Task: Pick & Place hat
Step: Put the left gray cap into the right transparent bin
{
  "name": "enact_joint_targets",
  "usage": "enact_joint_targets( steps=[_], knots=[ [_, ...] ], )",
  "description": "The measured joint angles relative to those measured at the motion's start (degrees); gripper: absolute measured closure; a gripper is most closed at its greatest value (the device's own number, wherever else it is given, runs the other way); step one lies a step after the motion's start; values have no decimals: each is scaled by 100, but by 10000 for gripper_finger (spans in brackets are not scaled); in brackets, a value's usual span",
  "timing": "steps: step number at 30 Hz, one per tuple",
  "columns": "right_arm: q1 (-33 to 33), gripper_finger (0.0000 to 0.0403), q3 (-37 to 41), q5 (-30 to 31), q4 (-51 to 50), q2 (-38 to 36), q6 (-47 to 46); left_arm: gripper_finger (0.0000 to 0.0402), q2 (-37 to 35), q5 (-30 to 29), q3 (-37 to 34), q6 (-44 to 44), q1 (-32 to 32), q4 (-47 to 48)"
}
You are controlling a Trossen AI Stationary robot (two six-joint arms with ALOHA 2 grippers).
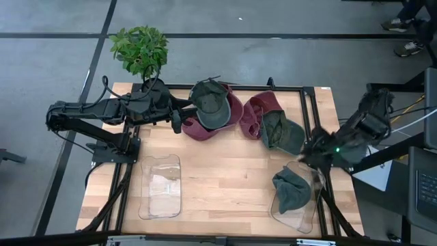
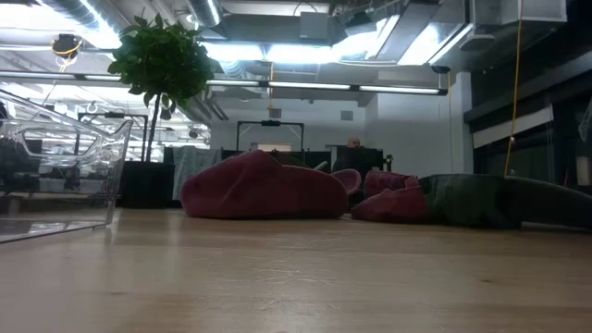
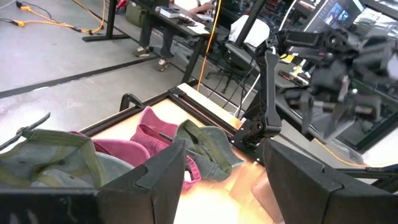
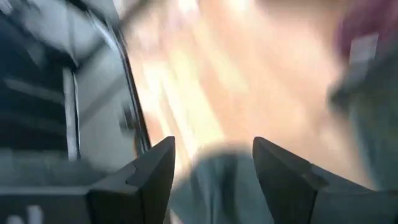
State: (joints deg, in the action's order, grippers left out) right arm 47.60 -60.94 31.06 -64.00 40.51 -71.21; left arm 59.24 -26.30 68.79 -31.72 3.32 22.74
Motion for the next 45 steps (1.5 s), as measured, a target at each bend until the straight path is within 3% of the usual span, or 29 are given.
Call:
enact_joint_targets(
  steps=[5,9,12,14,20,23,28,34,38,45],
  knots=[
    [-454,191,-75,1212,1555,178,2224,192,0,-58,0,390,1,-8],
    [-1179,191,-62,1250,2561,576,4145,192,31,-189,0,445,-1,-19],
    [-1906,191,-42,1135,2978,860,4974,192,59,-232,2,479,0,-25],
    [-2528,191,-53,754,3214,1022,5269,192,87,-229,2,589,-1,9],
    [-4481,191,-55,-1900,4226,2028,5757,192,257,-225,2,870,1,146],
    [-5112,191,-202,-2847,4736,2646,6206,192,385,-221,2,973,-6,294],
    [-5813,191,-1036,-3307,4596,3731,6823,192,619,-207,2,1184,-92,523],
    [-6418,191,-2276,-4548,3797,4868,7591,192,864,-46,2,1062,-521,550],
    [-6681,191,-2698,-4756,3253,5437,8110,192,986,145,2,1048,-872,641],
    [-7079,191,-2788,-4892,3244,5868,8501,192,1215,332,2,1192,-1318,914]
  ],
)
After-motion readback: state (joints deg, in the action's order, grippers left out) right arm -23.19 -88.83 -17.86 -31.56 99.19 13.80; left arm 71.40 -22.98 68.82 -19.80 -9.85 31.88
